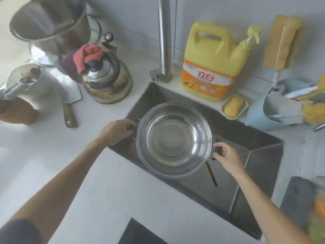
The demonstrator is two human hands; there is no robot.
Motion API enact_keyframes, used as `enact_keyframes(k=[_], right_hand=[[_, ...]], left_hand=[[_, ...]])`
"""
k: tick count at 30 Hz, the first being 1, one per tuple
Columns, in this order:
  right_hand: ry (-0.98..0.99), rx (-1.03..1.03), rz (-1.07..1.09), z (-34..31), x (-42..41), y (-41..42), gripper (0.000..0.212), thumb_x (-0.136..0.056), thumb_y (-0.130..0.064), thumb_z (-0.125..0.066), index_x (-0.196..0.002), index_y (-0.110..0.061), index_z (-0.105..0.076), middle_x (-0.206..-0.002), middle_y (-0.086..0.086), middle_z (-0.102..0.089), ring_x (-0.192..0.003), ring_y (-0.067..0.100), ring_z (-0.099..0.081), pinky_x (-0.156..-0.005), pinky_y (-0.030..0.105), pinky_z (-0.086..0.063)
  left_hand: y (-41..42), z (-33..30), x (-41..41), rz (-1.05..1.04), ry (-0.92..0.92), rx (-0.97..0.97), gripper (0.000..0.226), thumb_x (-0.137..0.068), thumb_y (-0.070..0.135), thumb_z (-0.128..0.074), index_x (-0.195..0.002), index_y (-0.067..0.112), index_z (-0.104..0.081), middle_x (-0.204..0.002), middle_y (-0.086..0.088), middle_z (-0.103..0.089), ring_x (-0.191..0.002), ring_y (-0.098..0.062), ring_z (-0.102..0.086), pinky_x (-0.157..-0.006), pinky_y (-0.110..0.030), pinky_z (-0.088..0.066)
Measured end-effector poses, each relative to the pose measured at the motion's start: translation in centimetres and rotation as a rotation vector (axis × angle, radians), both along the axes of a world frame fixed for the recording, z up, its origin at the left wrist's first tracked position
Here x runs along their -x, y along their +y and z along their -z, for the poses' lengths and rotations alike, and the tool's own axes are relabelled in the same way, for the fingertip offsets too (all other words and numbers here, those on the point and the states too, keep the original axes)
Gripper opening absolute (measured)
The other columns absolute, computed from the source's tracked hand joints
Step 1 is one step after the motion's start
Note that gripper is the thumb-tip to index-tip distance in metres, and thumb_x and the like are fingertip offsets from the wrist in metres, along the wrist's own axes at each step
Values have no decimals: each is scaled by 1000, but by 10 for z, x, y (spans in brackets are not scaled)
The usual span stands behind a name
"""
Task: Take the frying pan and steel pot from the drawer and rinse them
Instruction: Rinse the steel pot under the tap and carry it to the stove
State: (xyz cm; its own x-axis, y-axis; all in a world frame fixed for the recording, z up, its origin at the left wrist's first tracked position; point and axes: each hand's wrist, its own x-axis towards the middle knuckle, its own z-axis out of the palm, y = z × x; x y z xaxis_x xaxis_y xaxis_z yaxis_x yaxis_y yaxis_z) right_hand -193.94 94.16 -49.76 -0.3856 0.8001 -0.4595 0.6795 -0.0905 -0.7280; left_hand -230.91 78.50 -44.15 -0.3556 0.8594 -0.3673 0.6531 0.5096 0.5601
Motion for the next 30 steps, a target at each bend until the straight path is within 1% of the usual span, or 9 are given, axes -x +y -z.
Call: enact_keyframes(k=[6, 10, 13, 16, 21, 23, 26, 28, 30], right_hand=[[-89, 97, 82, 74, -12, 3, 40, -80, -8, -65, -83, -47, -62, -89, -2, -72, -87, 28, -67, -85, 39, -51], [-115, 98, 100, 95, -6, 10, 42, -82, -6, -64, -82, -47, -59, -85, -14, -70, -81, 11, -67, -67, 5, -45], [-135, 91, 77, 103, 2, 11, 35, -81, -9, -66, -84, -43, -59, -86, -3, -70, -73, 8, -65, -64, 7, -44], [-160, 95, 53, 112, 6, 12, 28, -82, -13, -67, -87, -40, -60, -84, 0, -70, -78, 14, -64, -63, 14, -43], [-176, 94, 53, 118, 9, 14, 31, -83, -11, -66, -83, -41, -57, -77, -6, -66, -74, 2, -60, -62, 8, -36], [-184, 93, 44, 116, 10, 15, 35, -83, -10, -66, -78, -44, -57, -77, -8, -66, -74, 0, -59, -63, 9, -37], [-196, 101, 42, 114, 11, 16, 41, -82, -13, -66, -77, -52, -54, -79, -6, -68, -76, 3, -61, -65, 15, -40], [-204, 93, 27, 116, 12, 15, 48, -83, -14, -66, -79, -59, -52, -80, -5, -69, -78, 4, -62, -66, 21, -41], [-205, 93, 35, 115, 13, 14, 45, -83, -14, -67, -78, -57, -54, -82, -4, -69, -78, 3, -62, -67, 24, -40]], left_hand=[[41, 82, -3, 112, 14, 201, 24, -84, 24, -61, -100, 43, -57, -69, 22, -55, -80, -12, -62, -67, -30, -44], [54, 120, -9, 61, 48, 295, 25, -85, 17, -59, -107, 28, -59, -67, 21, -50, -79, -13, -50, -65, -28, -34], [56, 138, -7, 18, 67, 344, 21, -86, 16, -58, -102, 30, -57, -68, 22, -51, -73, -11, -52, -61, -27, -34], [60, 151, -3, 36, 52, 406, 25, -85, 17, -60, -105, 32, -56, -85, 14, -55, -68, -7, -52, -56, -25, -34], [72, 147, 5, 217, -22, 549, 47, -84, 40, -62, -127, 26, -49, -106, 6, -54, -89, -16, -49, -73, -27, -39], [87, 123, 10, 93, -107, 387, 45, -80, 49, -61, -121, 30, -53, -102, 4, -61, -94, -16, -57, -84, -31, -45], [129, 72, 20, -408, -243, -211, 38, -73, 58, -63, -104, 38, -53, -83, 5, -67, -83, -15, -66, -82, -34, -51], [158, 40, 22, -412, -172, -333, 41, -75, 61, -62, -108, 41, -50, -82, 7, -67, -81, -10, -66, -75, -30, -49], [182, 22, 15, -325, -63, -293, 26, -78, 61, -60, -92, 40, -59, -73, 8, -63, -75, -5, -61, -64, -24, -43]])
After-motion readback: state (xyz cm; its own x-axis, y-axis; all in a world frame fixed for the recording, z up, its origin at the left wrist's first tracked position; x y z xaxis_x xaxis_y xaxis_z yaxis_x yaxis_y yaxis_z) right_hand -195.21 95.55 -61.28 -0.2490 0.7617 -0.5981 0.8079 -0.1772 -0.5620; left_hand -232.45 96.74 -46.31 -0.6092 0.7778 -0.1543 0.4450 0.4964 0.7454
